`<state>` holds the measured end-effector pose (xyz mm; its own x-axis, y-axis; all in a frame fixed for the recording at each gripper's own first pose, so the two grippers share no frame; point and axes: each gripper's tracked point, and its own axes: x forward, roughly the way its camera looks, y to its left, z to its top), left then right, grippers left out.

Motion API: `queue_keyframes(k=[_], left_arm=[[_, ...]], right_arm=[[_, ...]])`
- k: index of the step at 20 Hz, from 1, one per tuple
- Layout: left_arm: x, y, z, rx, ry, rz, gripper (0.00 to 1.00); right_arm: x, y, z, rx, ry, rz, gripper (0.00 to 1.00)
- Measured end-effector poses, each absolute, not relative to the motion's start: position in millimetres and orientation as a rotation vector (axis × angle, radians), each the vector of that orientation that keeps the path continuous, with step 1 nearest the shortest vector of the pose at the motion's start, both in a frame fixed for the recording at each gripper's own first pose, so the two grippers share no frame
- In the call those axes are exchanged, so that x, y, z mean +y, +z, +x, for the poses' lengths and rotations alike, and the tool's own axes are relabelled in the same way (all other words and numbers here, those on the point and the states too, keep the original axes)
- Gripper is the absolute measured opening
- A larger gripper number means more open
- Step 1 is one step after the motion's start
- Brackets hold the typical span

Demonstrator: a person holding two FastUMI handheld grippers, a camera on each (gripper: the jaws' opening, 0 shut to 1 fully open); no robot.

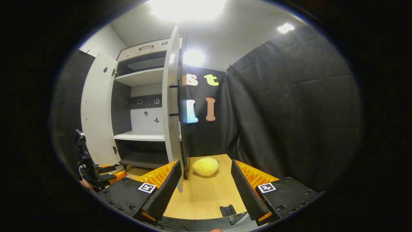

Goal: Grasp the bottle in the cabinet with the left hand and place it on the coaster, then close the right door with the right hand and the left door with the left hand.

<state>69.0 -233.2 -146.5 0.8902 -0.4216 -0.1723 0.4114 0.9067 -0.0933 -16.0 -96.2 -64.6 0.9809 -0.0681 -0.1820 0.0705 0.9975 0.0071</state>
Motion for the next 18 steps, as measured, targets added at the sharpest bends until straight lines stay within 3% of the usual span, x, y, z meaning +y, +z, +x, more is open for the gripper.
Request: queue_keyframes(k=[7,18], left_arm=[[-162,-68,73,0.132,-0.339,-0.091,0.84],[-16,-12,76,0.022,-0.173,-0.095,0.84]], right_arm=[[-95,-24,32,0.122,-0.122,-0.020,0.96],[-106,13,119,0.062,-0.390,-0.015,0.98]])
